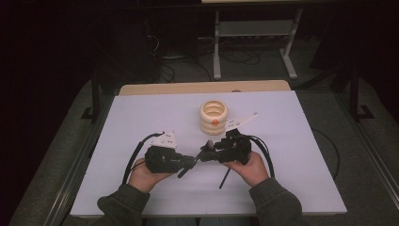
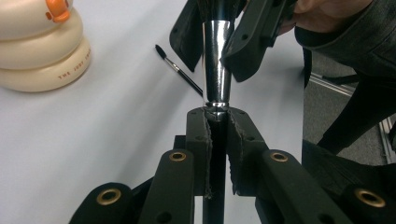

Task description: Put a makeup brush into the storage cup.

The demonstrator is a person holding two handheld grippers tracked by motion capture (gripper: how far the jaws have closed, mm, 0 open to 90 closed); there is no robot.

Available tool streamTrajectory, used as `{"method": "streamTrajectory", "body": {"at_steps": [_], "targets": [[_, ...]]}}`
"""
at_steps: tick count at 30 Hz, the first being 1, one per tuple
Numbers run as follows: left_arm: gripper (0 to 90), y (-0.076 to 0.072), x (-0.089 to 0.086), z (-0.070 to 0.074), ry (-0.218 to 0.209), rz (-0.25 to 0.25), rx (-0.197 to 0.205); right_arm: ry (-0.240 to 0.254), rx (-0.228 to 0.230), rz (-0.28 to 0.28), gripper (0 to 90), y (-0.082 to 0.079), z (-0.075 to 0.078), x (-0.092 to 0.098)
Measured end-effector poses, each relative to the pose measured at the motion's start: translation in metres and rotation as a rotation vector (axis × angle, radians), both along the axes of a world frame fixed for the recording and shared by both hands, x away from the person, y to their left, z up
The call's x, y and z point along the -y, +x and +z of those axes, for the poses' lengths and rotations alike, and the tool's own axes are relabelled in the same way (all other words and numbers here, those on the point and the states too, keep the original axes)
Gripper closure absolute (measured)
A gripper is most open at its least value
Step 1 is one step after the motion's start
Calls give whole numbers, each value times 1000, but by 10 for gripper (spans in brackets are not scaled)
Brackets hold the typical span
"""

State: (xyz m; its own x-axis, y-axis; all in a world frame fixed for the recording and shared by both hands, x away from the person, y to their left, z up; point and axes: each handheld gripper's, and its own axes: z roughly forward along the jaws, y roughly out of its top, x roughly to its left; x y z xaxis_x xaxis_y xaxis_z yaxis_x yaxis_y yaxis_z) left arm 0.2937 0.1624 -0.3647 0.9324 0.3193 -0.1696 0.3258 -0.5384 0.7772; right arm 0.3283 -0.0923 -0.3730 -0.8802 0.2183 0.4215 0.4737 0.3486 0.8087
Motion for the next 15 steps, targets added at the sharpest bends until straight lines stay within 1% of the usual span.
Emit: {"method": "streamTrajectory", "body": {"at_steps": [1, 2, 4, 5, 7, 8, 9, 10, 11, 13, 14, 15], "targets": [[799, 0, 1, 0, -4, 1, -3, 2, -4, 5, 649, 0, 0, -1], [799, 1, 1, 0, -1, -5, 2, 5, -4, 9, 669, 0, 0, -1], [799, 1, 2, -1, -6, -4, -5, 12, -6, 16, 707, 0, 0, -1], [799, 1, 2, -1, -1, -5, -4, 17, -12, 19, 721, 0, 0, -2], [799, 1, 2, -1, 3, -7, 0, 26, -31, 31, 741, 2, -1, -1], [798, 0, 2, -1, 3, -8, 3, 28, -57, 29, 750, 3, -2, -1], [798, 0, 3, -2, 9, -11, 4, 33, -70, 29, 757, 4, -2, -1], [797, 1, 3, -2, 21, -17, 17, 37, -71, 37, 761, 4, -3, -1], [797, 0, 3, -3, 23, -21, 14, 28, -77, 36, 762, 3, -3, -2], [791, 0, 4, -4, 24, -21, 18, 23, -62, 43, 764, 3, -3, -2], [785, 0, 4, -4, 22, -18, 12, 14, -67, 43, 765, 2, -3, -2], [771, 0, 4, -4, 24, -17, 14, 14, -55, 47, 766, 2, -2, -2]]}}
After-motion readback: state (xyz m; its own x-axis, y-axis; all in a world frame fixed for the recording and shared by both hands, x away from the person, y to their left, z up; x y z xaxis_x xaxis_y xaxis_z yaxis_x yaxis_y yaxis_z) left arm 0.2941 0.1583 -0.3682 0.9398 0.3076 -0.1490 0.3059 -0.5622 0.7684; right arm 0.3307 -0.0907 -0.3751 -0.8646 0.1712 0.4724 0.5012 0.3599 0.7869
